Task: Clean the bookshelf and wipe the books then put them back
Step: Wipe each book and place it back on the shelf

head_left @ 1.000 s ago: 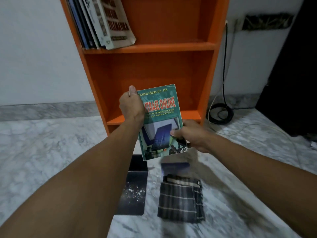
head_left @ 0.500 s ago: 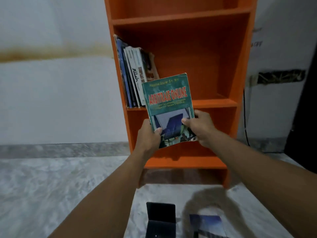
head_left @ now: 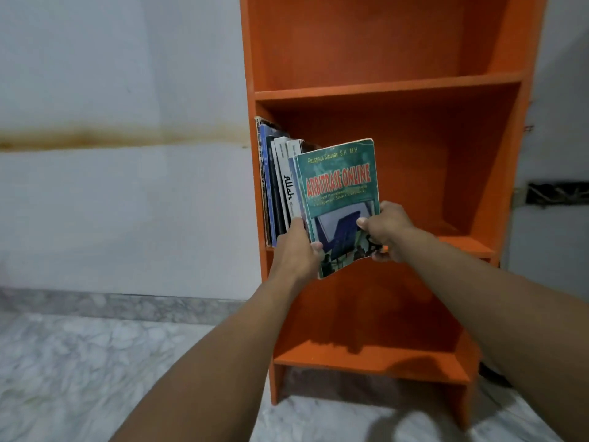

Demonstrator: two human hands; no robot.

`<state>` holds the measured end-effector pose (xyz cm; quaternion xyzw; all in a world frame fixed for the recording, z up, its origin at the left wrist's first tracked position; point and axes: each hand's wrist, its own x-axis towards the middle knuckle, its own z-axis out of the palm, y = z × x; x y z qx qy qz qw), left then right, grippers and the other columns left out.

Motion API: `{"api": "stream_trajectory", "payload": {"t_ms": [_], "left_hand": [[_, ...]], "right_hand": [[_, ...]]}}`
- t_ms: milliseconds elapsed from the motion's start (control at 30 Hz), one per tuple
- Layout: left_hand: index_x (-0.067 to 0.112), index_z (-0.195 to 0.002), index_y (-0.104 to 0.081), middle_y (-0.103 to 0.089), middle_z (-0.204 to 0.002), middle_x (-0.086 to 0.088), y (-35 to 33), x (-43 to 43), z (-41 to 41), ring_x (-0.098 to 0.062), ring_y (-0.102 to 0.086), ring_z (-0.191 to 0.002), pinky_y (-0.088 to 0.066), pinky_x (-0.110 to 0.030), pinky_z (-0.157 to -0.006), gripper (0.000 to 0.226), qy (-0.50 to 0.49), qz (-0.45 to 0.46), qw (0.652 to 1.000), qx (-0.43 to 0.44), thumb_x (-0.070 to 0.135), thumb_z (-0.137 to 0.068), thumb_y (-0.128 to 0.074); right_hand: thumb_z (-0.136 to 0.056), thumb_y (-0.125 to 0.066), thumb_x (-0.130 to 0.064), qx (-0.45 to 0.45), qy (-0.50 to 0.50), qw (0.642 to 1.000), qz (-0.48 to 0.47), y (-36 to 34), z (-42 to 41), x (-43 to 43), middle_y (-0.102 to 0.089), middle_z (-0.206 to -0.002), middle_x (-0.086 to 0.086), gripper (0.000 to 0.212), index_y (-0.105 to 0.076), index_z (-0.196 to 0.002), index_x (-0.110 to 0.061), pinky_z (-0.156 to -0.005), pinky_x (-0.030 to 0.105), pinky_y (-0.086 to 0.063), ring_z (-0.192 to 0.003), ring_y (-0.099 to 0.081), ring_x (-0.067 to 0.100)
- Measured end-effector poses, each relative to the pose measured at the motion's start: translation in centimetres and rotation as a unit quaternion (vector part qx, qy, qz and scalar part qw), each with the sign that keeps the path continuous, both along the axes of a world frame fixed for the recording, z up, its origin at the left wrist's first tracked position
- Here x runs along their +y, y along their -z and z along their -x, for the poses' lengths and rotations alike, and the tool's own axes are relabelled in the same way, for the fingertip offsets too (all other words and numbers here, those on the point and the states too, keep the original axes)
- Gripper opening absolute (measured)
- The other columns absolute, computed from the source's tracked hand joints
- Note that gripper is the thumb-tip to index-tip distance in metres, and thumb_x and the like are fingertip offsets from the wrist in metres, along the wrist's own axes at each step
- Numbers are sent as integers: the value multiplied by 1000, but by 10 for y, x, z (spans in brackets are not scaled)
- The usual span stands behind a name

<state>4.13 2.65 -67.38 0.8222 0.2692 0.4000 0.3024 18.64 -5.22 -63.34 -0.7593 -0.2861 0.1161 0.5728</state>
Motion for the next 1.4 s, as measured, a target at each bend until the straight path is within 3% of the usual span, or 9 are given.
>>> {"api": "stream_trajectory", "payload": {"t_ms": [133, 300, 433, 633, 867, 967, 1100, 1233, 1400], "left_hand": [[15, -122, -48, -60, -107, 1, -9, 0, -23, -13, -60, -90, -52, -24, -65, 29, -30, -4, 999, -27, 16, -96, -60], [15, -122, -50, -63, -118, -5, -18, 1, -54, -19, -62, -100, -54, -28, -74, 28, -97, 6, 995, -22, 15, -97, -59], [16, -120, -48, -62, -117, -7, -14, 0, -79, -20, -62, -99, -53, -28, -71, 24, -127, 27, 991, 10, 14, -98, -56], [15, -111, -53, -62, -110, -4, -8, 13, -95, -22, -63, -99, -57, -40, -85, 18, -168, 33, 985, -2, 14, -95, -61], [19, -101, -45, -57, -90, 1, -3, 22, -105, -14, -60, -82, -46, -18, -61, 25, -232, -28, 972, -31, 15, -91, -67], [18, -105, -44, -53, -99, 0, -1, 25, -107, -13, -54, -87, -39, -16, -64, 31, -270, -46, 961, -40, 16, -89, -70], [16, -103, -46, -59, -105, -5, -2, 32, -106, -20, -60, -96, -55, -30, -77, 31, -287, -42, 956, -43, 18, -88, -72], [15, -94, -53, -58, -88, 1, -6, 29, -107, -16, -60, -85, -43, -22, -65, 16, -284, -36, 958, -23, 17, -91, -68], [9, -106, -60, -65, -104, -9, -10, 24, -105, -22, -63, -97, -54, -33, -80, 16, -271, -16, 962, 14, 17, -93, -64]], "right_hand": [[-94, -60, -10, -39, -34, 998, -18, -16, -29, 12, -63, -114, 12, 21, -58, -115, -12, -85, 46, -55, -94, -60, 26], [-96, -58, -14, -6, -89, 996, -20, -17, -64, 28, -61, -116, 13, 38, -49, -133, -17, -53, 32, -44, -73, -55, 18], [-97, -56, -13, 46, -106, 993, -21, -3, -89, 43, -59, -112, 12, 42, -44, -137, -20, -46, 27, -44, -77, -54, 21], [-98, -54, -13, 91, -131, 986, -49, 7, -103, 67, -60, -114, 8, 15, -53, -107, -24, -65, 36, -52, -93, -55, 24], [-96, -57, -12, 152, -146, 976, -59, 12, -101, 96, -53, -134, 11, 44, -44, -137, -18, -85, 46, -54, -119, -52, 33], [-93, -62, -10, 135, -150, 977, -69, 20, -99, 105, -56, -121, 9, 40, -48, -130, -16, -81, 40, -55, -108, -56, 28], [-87, -68, -7, 64, -131, 987, -69, 28, -95, 110, -60, -117, 13, 38, -50, -121, -14, -86, 41, -56, -105, -60, 29], [-84, -71, -10, -3, -116, 993, -33, 33, -96, 108, -64, -110, 10, 24, -55, -101, -17, -87, 42, -56, -99, -62, 26], [-84, -72, -16, -93, -98, 991, 21, 34, -89, 101, -62, -111, 7, 26, -61, -108, -12, -80, 33, -52, -97, -58, 21]]}}
